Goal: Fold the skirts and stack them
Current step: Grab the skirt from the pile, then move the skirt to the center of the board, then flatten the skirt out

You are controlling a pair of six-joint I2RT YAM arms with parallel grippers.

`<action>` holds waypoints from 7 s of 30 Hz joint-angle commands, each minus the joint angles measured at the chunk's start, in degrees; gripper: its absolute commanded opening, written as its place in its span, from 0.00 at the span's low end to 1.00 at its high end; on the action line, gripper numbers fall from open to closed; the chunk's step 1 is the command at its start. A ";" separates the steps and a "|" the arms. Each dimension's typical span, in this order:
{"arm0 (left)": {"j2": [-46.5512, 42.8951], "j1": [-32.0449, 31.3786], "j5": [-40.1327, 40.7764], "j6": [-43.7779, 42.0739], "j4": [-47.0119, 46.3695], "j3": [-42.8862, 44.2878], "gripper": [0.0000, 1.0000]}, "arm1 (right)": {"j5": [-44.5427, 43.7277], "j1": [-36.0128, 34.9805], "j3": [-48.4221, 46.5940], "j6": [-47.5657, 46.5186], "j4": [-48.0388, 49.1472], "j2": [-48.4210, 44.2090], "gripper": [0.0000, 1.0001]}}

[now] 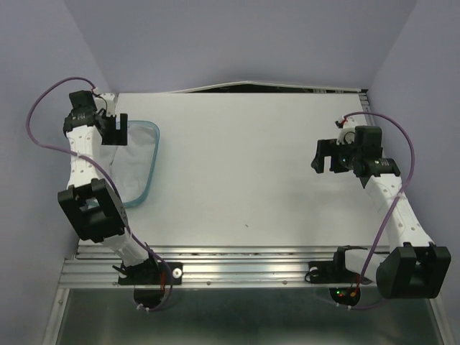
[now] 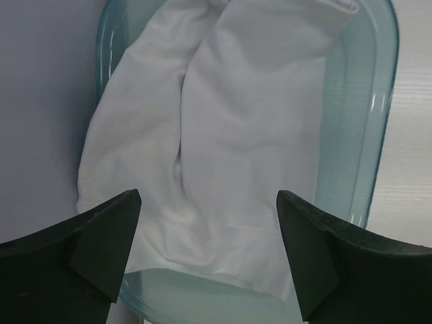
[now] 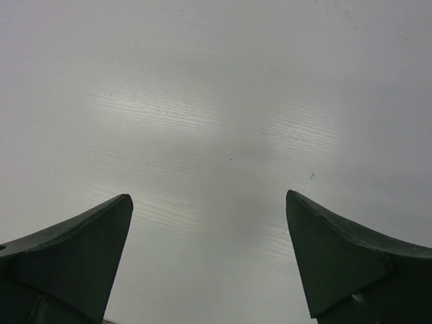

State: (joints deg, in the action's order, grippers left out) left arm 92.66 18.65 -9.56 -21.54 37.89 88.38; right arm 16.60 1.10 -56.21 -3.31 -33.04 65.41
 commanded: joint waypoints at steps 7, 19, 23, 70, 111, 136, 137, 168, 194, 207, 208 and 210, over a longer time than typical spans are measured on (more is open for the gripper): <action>8.85 -0.20 5.78 -2.28 -3.34 -2.59 0.84 | 0.45 0.39 -3.03 -1.43 0.34 1.21 1.00; 12.98 -0.20 8.60 -0.87 -10.64 -13.57 0.80 | 1.15 0.39 -5.14 -1.08 -0.10 4.55 1.00; 12.81 -0.20 7.01 -0.17 -11.96 -16.04 0.61 | 1.24 0.39 -5.49 -0.91 0.43 4.99 1.00; 7.70 -52.23 -12.84 -9.40 -4.84 3.39 0.27 | 3.00 0.39 -11.56 -4.24 -3.87 10.70 1.00; -12.95 -43.61 -20.24 -25.66 -6.85 -33.18 0.67 | 8.45 -28.44 17.17 -48.81 34.97 22.83 0.47; -5.39 -53.90 -8.64 -29.88 -25.58 -42.76 0.51 | 6.25 -28.44 15.51 -38.88 29.79 18.44 0.01; -5.65 -53.99 -8.46 -29.79 -25.50 -42.68 0.51 | 6.08 -28.44 15.60 -39.05 29.78 18.53 0.01; -2.41 -58.03 -2.92 -23.46 -29.97 -44.70 0.26 | 4.14 -27.82 12.61 -35.36 26.62 19.41 0.01; -8.65 -41.16 3.65 -13.18 -31.10 -11.39 0.00 | 1.34 -4.19 -23.32 -37.22 15.18 24.93 0.01; 9.29 -36.85 8.33 -14.93 -37.45 18.22 0.00 | -5.88 -2.42 -54.97 -36.15 17.39 41.82 0.01; 8.94 -36.76 8.24 -15.63 -37.45 18.23 0.00 | -5.70 -2.42 -54.80 -37.11 17.39 40.69 0.01; 6.85 -36.50 7.55 -16.42 -37.54 16.84 0.00 | -5.26 -2.42 -52.62 -38.17 17.57 38.93 0.01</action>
State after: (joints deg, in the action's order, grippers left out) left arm 104.81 -20.53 -7.44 -34.79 3.70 102.87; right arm 17.67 -4.45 -108.22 -38.83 -17.65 108.81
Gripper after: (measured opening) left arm 0.040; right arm 0.021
